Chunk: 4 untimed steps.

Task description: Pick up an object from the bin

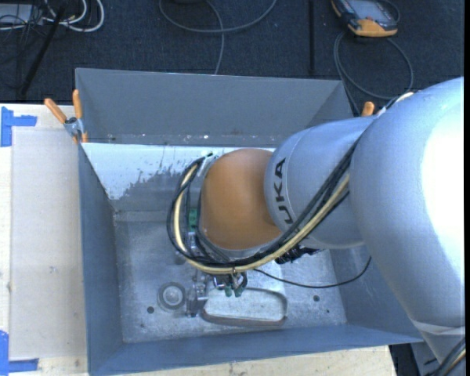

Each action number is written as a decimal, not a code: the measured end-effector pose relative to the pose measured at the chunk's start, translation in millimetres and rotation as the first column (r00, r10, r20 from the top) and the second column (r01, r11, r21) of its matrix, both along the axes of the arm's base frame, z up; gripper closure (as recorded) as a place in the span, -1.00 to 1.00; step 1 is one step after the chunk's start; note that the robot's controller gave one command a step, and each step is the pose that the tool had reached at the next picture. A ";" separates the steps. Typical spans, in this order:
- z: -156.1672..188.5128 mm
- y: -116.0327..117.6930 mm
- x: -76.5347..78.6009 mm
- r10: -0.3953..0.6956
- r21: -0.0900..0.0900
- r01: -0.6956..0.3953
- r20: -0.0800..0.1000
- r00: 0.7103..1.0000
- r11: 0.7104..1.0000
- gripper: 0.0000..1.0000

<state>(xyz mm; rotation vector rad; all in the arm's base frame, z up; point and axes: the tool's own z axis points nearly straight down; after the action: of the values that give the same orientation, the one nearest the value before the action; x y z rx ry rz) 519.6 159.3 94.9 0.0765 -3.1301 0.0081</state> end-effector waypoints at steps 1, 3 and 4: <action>-19.7 25.9 -7.9 0.181 0.005 -0.181 0.009 0.983 0.983 -1.00; 15.1 -110.6 26.9 0.512 0.004 -0.512 0.010 0.859 0.859 -1.00; -6.7 -123.6 76.0 0.295 0.006 -0.295 0.007 0.956 0.956 -1.00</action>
Offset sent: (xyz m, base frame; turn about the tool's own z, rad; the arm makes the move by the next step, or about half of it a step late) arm -0.0077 0.0258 -0.0191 -0.1830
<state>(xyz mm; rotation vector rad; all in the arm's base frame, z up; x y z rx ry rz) 595.6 35.8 88.2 0.5432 -3.0907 -0.0009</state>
